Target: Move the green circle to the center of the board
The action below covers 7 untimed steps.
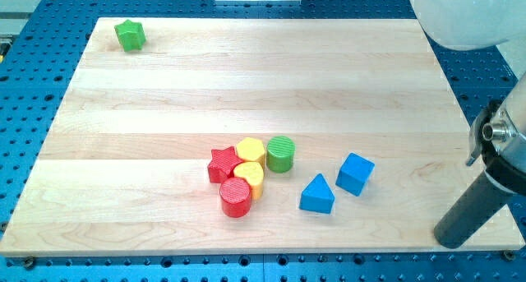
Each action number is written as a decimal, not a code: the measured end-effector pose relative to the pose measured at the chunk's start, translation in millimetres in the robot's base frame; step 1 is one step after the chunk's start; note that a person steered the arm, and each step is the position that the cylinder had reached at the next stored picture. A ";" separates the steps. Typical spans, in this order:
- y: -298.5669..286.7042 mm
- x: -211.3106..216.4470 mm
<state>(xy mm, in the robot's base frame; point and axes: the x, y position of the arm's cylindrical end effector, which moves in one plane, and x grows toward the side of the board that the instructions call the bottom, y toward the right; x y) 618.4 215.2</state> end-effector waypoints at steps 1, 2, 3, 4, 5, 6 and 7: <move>-48.9 0.3; -151.8 -2.3; -244.2 -7.6; -261.5 -7.6; -235.6 -31.4; -189.3 -40.1; -185.4 -40.1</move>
<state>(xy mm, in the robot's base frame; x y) 578.4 29.8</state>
